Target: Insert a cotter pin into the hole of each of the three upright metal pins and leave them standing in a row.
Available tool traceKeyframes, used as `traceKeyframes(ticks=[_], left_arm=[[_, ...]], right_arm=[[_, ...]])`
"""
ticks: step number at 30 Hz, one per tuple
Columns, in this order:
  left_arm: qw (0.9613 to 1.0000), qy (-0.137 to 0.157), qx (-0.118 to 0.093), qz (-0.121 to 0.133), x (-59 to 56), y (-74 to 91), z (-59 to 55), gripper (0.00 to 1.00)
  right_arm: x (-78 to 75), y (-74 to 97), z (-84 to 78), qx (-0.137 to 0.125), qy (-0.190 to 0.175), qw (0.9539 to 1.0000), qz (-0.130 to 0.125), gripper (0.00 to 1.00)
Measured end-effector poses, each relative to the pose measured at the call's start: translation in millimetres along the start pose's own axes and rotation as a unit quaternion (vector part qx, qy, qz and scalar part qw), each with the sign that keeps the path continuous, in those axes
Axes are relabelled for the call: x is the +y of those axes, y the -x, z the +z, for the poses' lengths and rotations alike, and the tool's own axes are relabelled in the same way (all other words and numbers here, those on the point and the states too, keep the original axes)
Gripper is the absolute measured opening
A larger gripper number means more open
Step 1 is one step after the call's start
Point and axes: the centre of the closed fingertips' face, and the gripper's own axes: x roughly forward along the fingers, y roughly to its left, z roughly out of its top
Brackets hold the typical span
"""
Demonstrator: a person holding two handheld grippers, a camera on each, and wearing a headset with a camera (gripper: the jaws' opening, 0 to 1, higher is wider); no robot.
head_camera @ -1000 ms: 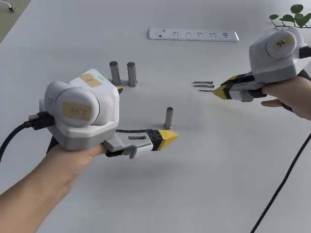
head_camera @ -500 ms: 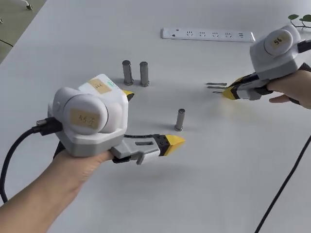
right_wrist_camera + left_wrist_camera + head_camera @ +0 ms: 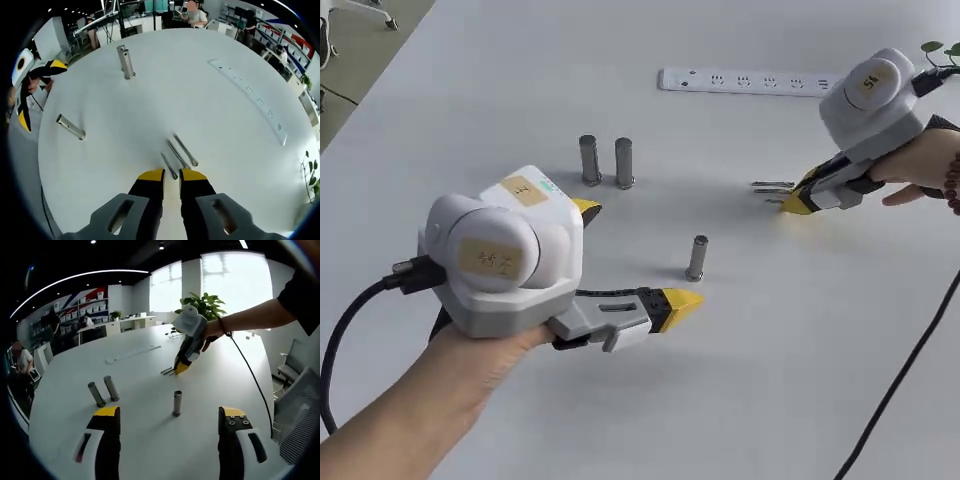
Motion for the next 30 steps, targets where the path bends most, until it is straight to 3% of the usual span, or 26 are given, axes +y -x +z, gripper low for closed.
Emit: traceKeyframes(ticks=[6,12,19,21,23,30], left_arm=[[1.0000,0.001,0.007,0.001,1.5,1.8,-3.6,0.79],[0.9999,0.002,0.010,0.004,1.9,3.7,-5.4,0.78],[1.0000,0.004,0.007,0.002,1.7,5.1,-3.0,0.77],[1.0000,0.006,0.007,0.003,2.6,5.6,-2.6,0.76],[0.9999,0.008,0.007,0.005,3.5,6.0,-2.5,0.74],[0.9998,0.014,0.014,0.005,5.3,8.1,-3.7,0.69]], right_arm=[[0.2,0.4,-2.1,0.034,0.043,0.9984,-0.010,0.00],[0.6,1.7,-1.0,0.045,0.045,0.9979,-0.010,0.00],[-0.3,2.7,-1.1,0.031,0.047,0.9982,-0.018,0.00],[1.1,4.3,-0.8,0.027,0.067,0.9970,-0.028,0.00],[-7.9,2.6,1.6,0.026,0.078,0.9958,-0.040,0.00],[7.1,9.7,4.5,0.017,0.112,0.9926,-0.044,0.00]])
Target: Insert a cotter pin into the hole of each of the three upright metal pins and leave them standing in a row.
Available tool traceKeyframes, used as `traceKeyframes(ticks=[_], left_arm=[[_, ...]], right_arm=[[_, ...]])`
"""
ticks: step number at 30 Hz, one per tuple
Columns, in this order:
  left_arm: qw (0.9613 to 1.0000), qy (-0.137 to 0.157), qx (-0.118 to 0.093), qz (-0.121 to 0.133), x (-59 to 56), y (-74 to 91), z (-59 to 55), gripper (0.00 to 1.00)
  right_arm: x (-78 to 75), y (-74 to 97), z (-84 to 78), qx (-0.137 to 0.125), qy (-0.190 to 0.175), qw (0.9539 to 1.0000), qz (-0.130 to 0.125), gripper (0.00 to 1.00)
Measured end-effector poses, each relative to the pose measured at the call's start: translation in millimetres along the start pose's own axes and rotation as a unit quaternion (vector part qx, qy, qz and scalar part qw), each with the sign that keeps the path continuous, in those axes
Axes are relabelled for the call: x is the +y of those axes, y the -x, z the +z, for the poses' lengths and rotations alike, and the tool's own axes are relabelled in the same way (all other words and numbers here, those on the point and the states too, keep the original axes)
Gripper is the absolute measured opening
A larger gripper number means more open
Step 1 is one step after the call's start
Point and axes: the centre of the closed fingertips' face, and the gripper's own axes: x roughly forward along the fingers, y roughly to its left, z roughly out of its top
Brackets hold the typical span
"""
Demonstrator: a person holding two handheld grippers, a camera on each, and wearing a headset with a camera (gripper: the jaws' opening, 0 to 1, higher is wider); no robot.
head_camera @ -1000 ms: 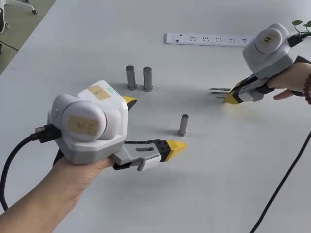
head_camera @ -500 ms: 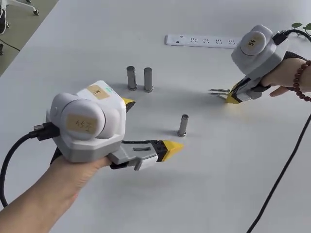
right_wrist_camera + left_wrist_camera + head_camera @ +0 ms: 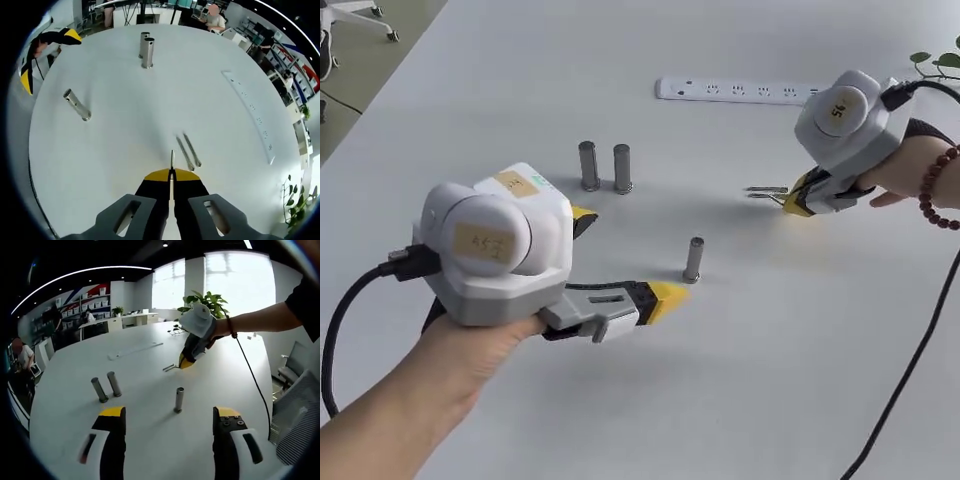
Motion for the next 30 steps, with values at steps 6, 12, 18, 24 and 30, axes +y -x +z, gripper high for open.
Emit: traceKeyframes(ticks=[6,12,18,24,30], left_arm=[[0.9999,0.015,-0.005,-0.002,-0.6,1.5,5.5,0.65],[0.9995,0.029,-0.005,-0.014,-7.0,1.4,7.8,0.57],[0.9992,0.036,-0.002,-0.016,-15.1,3.4,9.8,0.50],[0.9976,0.062,0.001,-0.030,-26.2,4.7,10.8,0.41],[0.9965,0.065,0.026,-0.045,-40.7,5.7,3.3,0.31]], right_arm=[[26.2,25.7,16.0,-0.022,0.061,0.9978,-0.013,0.00],[54.4,49.1,31.5,-0.043,0.098,0.9942,-0.015,0.00],[81.3,73.3,51.3,-0.077,0.128,0.9886,-0.020,0.00],[111.5,88.8,67.6,-0.113,0.166,0.9793,-0.022,0.00],[133.6,94.4,73.9,-0.125,0.194,0.9728,-0.013,0.00]])
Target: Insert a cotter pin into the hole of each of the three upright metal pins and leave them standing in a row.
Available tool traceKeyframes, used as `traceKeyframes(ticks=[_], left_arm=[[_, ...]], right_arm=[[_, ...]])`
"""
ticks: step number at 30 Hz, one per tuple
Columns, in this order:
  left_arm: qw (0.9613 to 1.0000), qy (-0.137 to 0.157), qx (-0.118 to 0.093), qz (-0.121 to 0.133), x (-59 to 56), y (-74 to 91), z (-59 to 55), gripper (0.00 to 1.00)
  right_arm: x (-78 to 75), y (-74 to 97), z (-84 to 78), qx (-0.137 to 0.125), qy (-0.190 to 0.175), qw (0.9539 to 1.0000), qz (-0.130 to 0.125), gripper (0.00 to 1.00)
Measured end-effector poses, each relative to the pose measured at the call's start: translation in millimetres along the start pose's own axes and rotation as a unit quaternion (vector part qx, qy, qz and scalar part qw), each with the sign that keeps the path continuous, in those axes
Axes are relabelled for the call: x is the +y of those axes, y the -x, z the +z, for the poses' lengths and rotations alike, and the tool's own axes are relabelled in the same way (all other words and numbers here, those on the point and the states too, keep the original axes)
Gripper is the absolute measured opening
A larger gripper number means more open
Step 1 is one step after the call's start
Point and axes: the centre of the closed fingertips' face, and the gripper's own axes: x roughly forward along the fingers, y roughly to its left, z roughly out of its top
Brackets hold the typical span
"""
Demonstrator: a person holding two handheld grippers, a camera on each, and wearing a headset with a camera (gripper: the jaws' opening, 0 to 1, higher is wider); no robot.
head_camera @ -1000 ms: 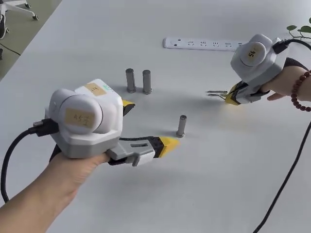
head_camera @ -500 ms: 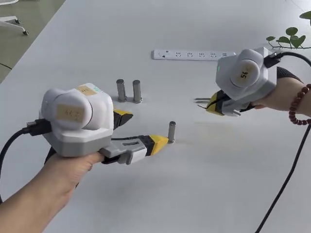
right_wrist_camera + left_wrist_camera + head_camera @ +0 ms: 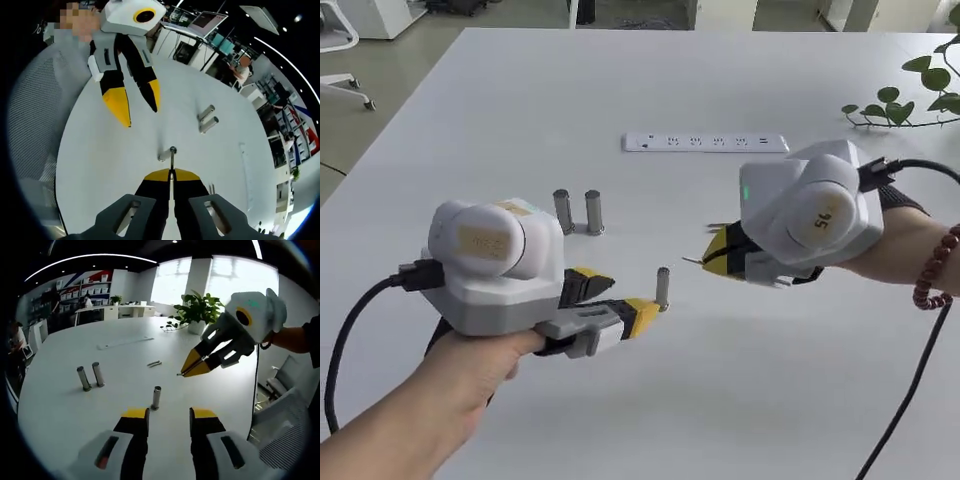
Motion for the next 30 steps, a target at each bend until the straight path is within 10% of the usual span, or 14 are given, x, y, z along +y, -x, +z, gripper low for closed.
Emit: traceKeyframes(ticks=[30], left_arm=[[0.9902,0.120,-0.013,-0.071,-20.7,-5.8,10.6,0.03]], right_arm=[[29.0,-3.0,33.2,-0.032,0.081,0.9961,0.017,0.00]])
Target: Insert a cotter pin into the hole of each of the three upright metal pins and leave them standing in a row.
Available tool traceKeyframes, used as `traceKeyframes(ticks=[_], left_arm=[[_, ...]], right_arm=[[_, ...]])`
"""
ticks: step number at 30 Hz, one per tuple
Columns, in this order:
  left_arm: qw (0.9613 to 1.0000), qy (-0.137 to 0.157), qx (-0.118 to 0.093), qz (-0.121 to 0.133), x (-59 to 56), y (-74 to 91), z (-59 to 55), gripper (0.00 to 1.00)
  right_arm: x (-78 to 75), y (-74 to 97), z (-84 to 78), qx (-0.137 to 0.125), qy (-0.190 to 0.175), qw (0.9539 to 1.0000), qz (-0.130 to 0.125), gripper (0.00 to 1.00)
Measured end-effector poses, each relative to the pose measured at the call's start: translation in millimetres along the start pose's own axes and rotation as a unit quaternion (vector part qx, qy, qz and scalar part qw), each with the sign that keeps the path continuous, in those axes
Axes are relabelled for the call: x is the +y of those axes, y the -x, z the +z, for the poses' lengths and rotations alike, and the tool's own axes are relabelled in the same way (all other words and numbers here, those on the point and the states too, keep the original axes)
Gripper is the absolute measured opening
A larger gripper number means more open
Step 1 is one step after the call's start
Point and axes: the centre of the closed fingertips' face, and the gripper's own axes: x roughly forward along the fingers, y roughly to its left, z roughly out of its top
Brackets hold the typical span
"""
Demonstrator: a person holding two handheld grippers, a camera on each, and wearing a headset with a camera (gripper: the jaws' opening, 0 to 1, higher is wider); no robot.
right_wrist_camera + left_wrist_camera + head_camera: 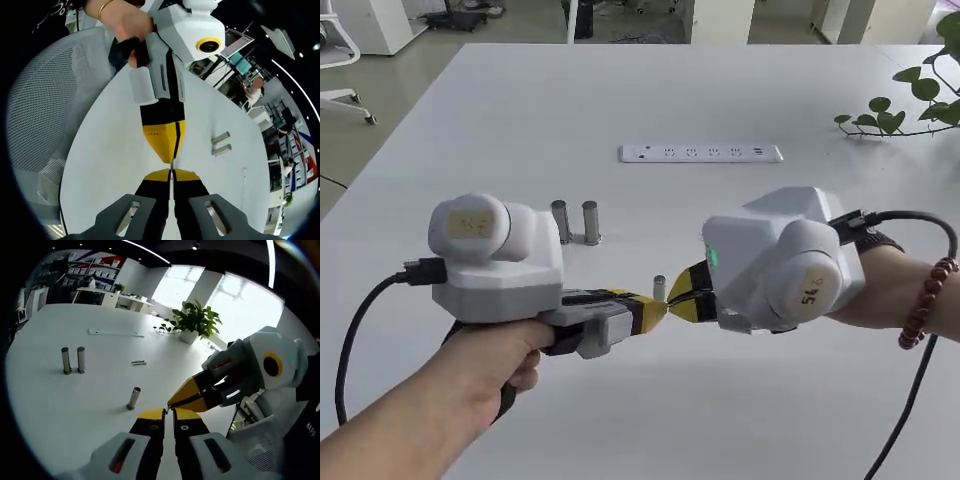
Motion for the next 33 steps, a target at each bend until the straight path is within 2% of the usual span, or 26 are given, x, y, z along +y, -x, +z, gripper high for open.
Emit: traceKeyframes(ticks=[8,13,17,30,32,33], left_arm=[[0.9999,0.012,0.001,0.001,3.4,0.8,-2.9,0.01],[0.9989,0.047,-0.004,-0.004,2.9,1.8,-4.4,0.00],[0.9992,0.038,-0.011,-0.004,1.0,2.5,-3.2,0.00],[0.9999,0.013,-0.006,0.001,1.7,3.1,-4.9,0.00],[1.0000,0.005,-0.005,0.005,3.5,3.4,-5.4,0.00],[0.9999,-0.004,-0.003,0.009,5.4,3.9,-6.0,0.00]], right_arm=[[1.1,-1.5,3.5,0.002,0.009,1.0000,0.001,0.00],[1.5,-1.9,4.7,0.005,0.018,0.9998,-0.002,0.00],[0.3,-1.7,5.2,0.004,0.002,1.0000,-0.004,0.00],[0.9,-4.8,3.7,-0.008,-0.030,0.9995,0.000,0.00],[1.5,-4.7,2.5,-0.010,-0.045,0.9989,0.005,0.01],[3.1,-4.5,4.1,-0.022,-0.069,0.9973,0.011,0.03]])
